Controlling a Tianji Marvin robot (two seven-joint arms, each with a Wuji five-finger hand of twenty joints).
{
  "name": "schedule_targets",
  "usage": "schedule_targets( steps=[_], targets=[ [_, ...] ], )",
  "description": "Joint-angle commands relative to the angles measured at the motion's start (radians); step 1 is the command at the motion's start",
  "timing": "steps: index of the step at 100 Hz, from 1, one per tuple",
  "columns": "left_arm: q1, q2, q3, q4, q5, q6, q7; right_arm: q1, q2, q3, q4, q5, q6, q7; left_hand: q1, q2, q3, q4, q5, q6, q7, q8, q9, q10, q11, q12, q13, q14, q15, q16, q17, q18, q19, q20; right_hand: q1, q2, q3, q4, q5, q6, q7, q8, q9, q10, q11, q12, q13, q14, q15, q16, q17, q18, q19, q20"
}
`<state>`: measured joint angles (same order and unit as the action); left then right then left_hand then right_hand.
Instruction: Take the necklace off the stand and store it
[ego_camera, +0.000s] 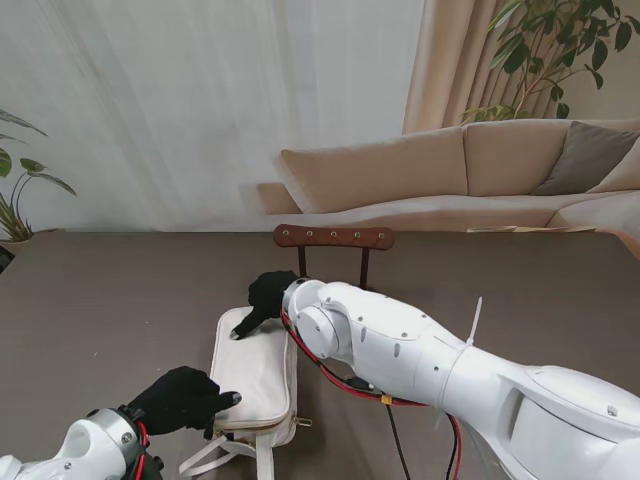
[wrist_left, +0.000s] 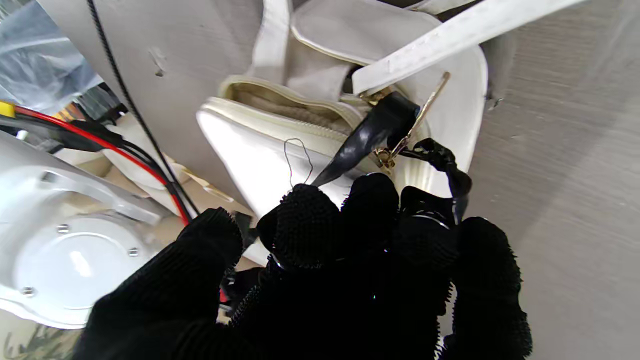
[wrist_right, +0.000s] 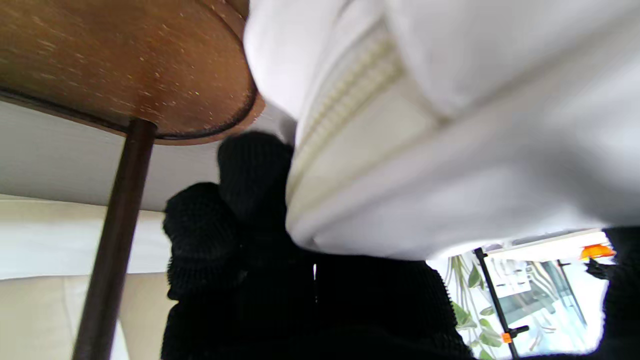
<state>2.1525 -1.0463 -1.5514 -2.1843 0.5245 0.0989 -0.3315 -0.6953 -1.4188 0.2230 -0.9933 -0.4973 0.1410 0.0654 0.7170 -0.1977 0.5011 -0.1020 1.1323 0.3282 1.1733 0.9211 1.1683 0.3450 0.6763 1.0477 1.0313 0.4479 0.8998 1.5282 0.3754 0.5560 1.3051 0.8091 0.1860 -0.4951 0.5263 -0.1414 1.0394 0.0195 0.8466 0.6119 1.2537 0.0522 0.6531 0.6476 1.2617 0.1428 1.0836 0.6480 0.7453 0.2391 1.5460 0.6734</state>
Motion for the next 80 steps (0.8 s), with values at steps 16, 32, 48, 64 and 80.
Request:
schedule_targets(
  steps=[16, 32, 48, 64, 80],
  targets=[
    [-0.041, -0.011, 0.034, 0.072, 0.014, 0.02, 0.01, -0.023, 0.064, -0.007, -0.064, -0.024, 0.056, 0.085, -0.023, -0.028, 0.014, 0.014, 0.021, 0.021, 0.019, 0.001, 0.032, 0.003, 0.007, 0.008, 0.031, 0.052, -0.004, 0.0, -0.004, -0.057, 0.066, 0.009, 0.222, -0.013, 0.203, 0.213, 0.228, -0.09, 0.189, 0.124, 0.191, -0.017, 0.156, 0.107, 0.054, -0.114, 0.294, 0.098, 0.214, 0.004, 0.092, 0.022],
    [-0.094, -0.008, 0.062, 0.114, 0.026, 0.019, 0.008, -0.03, 0.116, 0.006, -0.122, -0.033, 0.094, 0.135, -0.025, -0.028, 0.015, 0.014, 0.018, 0.019, 0.017, 0.0, 0.027, -0.001, 0.004, 0.008, 0.025, 0.047, -0.007, 0.001, -0.008, -0.059, 0.063, 0.009, 0.213, -0.026, 0.232, 0.233, 0.255, -0.091, 0.186, 0.141, 0.196, -0.013, 0.186, 0.116, 0.055, -0.121, 0.323, 0.11, 0.237, 0.01, 0.097, 0.014],
    [-0.167, -0.007, 0.093, 0.161, 0.029, 0.0, 0.016, -0.045, 0.168, 0.029, -0.182, -0.056, 0.123, 0.173, -0.028, -0.029, 0.018, 0.013, 0.022, 0.016, 0.019, 0.0, 0.027, -0.003, 0.005, 0.008, 0.027, 0.046, -0.007, 0.001, -0.008, -0.061, 0.063, 0.01, 0.209, -0.028, 0.24, 0.236, 0.262, -0.095, 0.183, 0.146, 0.196, -0.017, 0.194, 0.113, 0.054, -0.13, 0.327, 0.112, 0.246, 0.007, 0.098, 0.01],
    [-0.261, -0.005, 0.13, 0.218, 0.016, -0.011, 0.007, -0.075, 0.222, 0.065, -0.249, -0.102, 0.164, 0.203, -0.031, -0.031, 0.022, 0.013, 0.02, 0.016, 0.018, 0.0, 0.026, -0.002, 0.004, 0.008, 0.023, 0.045, -0.008, 0.002, -0.011, -0.062, 0.061, 0.011, 0.206, -0.033, 0.257, 0.244, 0.27, -0.1, 0.186, 0.155, 0.197, -0.019, 0.211, 0.112, 0.055, -0.139, 0.339, 0.118, 0.247, 0.007, 0.088, 0.002],
    [-0.342, -0.004, 0.171, 0.277, -0.01, -0.024, 0.007, -0.112, 0.264, 0.103, -0.308, -0.152, 0.21, 0.228, -0.032, -0.032, 0.025, 0.013, 0.02, 0.016, 0.019, -0.001, 0.026, -0.004, 0.004, 0.008, 0.022, 0.045, -0.008, 0.003, -0.012, -0.061, 0.059, 0.011, 0.196, -0.052, 0.289, 0.257, 0.277, -0.1, 0.213, 0.167, 0.199, -0.019, 0.247, 0.105, 0.055, -0.154, 0.362, 0.13, 0.27, 0.015, 0.07, -0.017]
  ],
)
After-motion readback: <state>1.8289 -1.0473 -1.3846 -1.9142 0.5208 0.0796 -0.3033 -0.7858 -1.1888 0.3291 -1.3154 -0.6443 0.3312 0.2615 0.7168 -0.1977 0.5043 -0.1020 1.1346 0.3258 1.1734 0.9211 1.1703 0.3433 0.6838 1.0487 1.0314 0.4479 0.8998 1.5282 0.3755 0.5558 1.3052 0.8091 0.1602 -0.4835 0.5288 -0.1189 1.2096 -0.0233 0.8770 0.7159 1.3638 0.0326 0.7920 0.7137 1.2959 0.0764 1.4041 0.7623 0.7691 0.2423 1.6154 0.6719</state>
